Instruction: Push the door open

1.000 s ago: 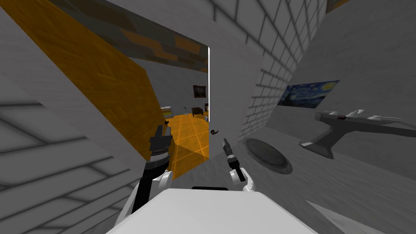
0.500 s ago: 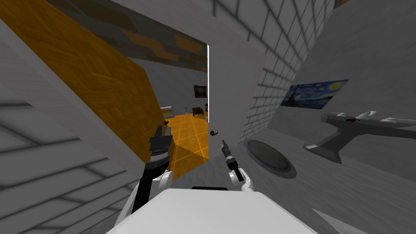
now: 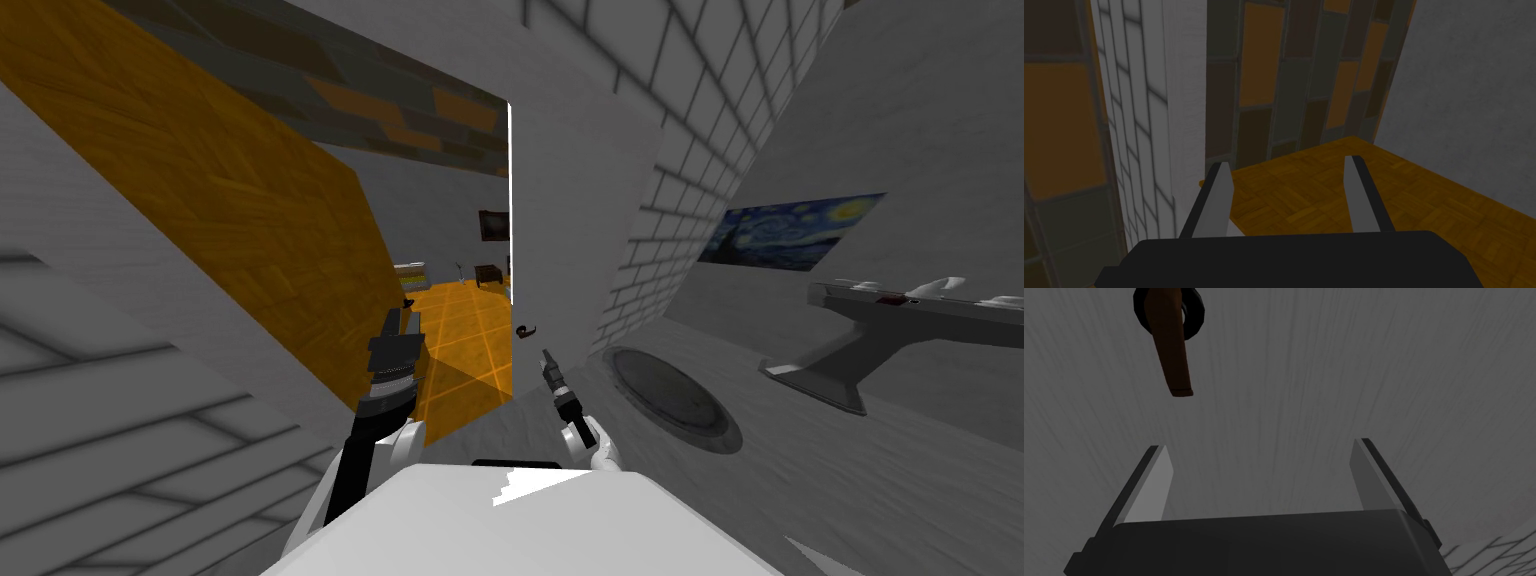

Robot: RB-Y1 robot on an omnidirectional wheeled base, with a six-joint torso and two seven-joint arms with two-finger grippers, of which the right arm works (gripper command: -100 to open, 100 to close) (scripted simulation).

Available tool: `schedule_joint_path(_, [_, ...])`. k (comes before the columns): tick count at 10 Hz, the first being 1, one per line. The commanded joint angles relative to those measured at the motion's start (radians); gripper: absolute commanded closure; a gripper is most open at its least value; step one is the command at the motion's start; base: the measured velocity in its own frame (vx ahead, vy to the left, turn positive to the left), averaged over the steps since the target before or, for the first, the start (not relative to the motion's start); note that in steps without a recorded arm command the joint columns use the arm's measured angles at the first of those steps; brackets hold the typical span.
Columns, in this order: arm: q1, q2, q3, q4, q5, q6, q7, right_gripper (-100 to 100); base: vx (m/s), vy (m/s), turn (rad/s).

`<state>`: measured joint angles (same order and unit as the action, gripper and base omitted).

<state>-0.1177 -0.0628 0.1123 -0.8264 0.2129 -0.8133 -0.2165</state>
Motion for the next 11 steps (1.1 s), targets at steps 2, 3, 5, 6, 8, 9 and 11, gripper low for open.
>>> schedule_joint_path(2, [-0.025, 0.003, 0.011, 0.070, 0.012, -0.005, -0.011, -100, 0.088, -0.075, 0.041])
schedule_joint_path(3, [-0.036, 0.004, 0.014, 0.101, 0.015, -0.010, -0.014, -100, 0.074, -0.065, 0.041])
schedule_joint_path(5, [-0.056, 0.007, 0.019, 0.151, 0.021, -0.019, -0.019, -100, 0.083, -0.051, 0.028])
schedule_joint_path(6, [-0.065, 0.009, 0.022, 0.176, 0.024, -0.024, -0.022, -100, 0.082, -0.048, 0.031])
schedule_joint_path(8, [-0.080, 0.012, 0.026, 0.213, 0.029, -0.030, -0.026, -100, 0.085, -0.050, 0.026])
schedule_joint_path(9, [-0.086, 0.013, 0.027, 0.231, 0.031, -0.033, -0.028, -100, 0.061, -0.039, 0.022])
schedule_joint_path(11, [-0.100, 0.016, 0.031, 0.265, 0.035, -0.040, -0.031, -100, 0.062, -0.037, 0.017])
